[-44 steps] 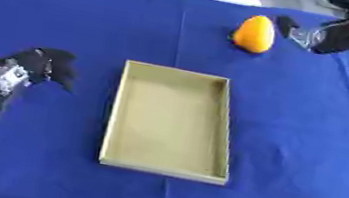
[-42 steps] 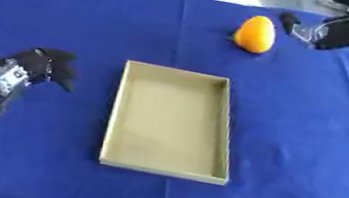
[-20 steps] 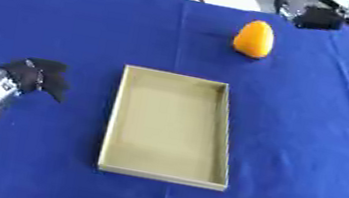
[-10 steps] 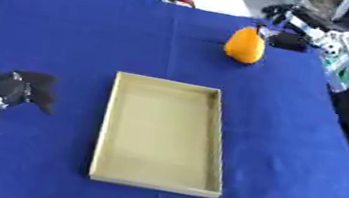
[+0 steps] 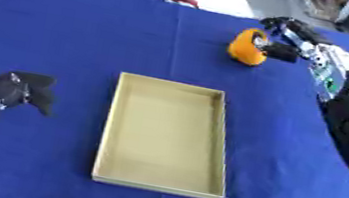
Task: Pick up objects on the table and place them in the box.
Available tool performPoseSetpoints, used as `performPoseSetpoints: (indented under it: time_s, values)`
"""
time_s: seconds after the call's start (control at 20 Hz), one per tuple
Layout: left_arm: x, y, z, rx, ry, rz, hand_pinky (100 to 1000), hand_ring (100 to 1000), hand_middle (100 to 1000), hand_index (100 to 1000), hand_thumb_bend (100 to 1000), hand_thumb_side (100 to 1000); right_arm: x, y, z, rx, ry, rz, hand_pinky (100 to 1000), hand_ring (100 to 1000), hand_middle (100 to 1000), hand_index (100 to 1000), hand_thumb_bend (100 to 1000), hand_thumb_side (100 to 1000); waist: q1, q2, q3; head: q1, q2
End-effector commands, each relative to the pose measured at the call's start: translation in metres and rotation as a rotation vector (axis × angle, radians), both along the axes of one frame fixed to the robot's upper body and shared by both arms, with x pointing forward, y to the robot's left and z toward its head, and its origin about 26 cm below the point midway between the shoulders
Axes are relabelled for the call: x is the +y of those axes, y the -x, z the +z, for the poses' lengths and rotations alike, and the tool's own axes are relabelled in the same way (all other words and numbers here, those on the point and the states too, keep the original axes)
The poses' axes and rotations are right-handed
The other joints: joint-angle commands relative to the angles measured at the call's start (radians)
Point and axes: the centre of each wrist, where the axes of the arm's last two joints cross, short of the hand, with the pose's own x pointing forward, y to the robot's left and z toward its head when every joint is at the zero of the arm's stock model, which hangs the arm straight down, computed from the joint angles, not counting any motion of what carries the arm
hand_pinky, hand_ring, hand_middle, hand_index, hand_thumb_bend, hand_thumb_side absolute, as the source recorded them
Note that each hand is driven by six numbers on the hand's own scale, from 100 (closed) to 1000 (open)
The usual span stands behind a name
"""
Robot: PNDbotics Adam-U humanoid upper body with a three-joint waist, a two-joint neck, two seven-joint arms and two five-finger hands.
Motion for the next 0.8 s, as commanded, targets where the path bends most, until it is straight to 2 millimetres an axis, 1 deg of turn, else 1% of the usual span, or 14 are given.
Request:
performPoseSetpoints:
  time_s: [0.05, 0.25, 0.35, 0.45, 0.55, 0.7, 0.8]
  values:
    - [0.0011, 0.0016, 0.0102, -0.037, -0.017, -0.008, 743, 597, 626, 850, 117, 1000, -0.0012, -0.0016, 0.0139, -0.045, 0.007, -0.010, 763, 806, 812, 929, 100, 875, 0.005, -0.016, 0.002, -0.007, -0.014]
    - [0.0005, 0.0016, 0.0105, -0.038, -0.017, -0.012, 743, 597, 626, 850, 117, 1000, 0.0028, -0.0026, 0.0103, -0.040, 0.011, -0.008, 760, 801, 808, 911, 100, 881, 0.006, -0.015, 0.005, -0.012, -0.019]
    - [0.0001, 0.0015, 0.0108, -0.040, -0.016, -0.013, 743, 596, 626, 850, 117, 1000, 0.0049, -0.0031, 0.0085, -0.035, 0.016, -0.011, 761, 800, 808, 909, 100, 852, 0.007, -0.015, 0.007, -0.016, -0.021]
    - [-0.0002, 0.0016, 0.0111, -0.041, -0.015, -0.015, 742, 596, 626, 850, 116, 1000, 0.0063, -0.0034, 0.0072, -0.031, 0.030, -0.014, 760, 798, 806, 899, 100, 781, 0.009, -0.015, 0.009, -0.024, -0.025]
    - [0.0000, 0.0017, 0.0111, -0.041, -0.014, -0.014, 742, 595, 626, 850, 116, 1000, 0.0063, -0.0034, 0.0063, -0.029, 0.041, -0.017, 759, 796, 803, 890, 100, 616, 0.010, -0.015, 0.009, -0.029, -0.028]
    - [0.0004, 0.0017, 0.0110, -0.040, -0.012, -0.012, 742, 595, 626, 849, 117, 1000, 0.0056, -0.0031, 0.0064, -0.025, 0.056, -0.019, 757, 790, 796, 844, 100, 212, 0.011, -0.016, 0.006, -0.029, -0.029]
    - [0.0002, 0.0016, 0.0109, -0.040, -0.012, -0.013, 742, 595, 626, 850, 117, 1000, 0.0055, -0.0030, 0.0076, -0.025, 0.059, -0.019, 755, 787, 792, 793, 100, 214, 0.011, -0.016, 0.003, -0.028, -0.028]
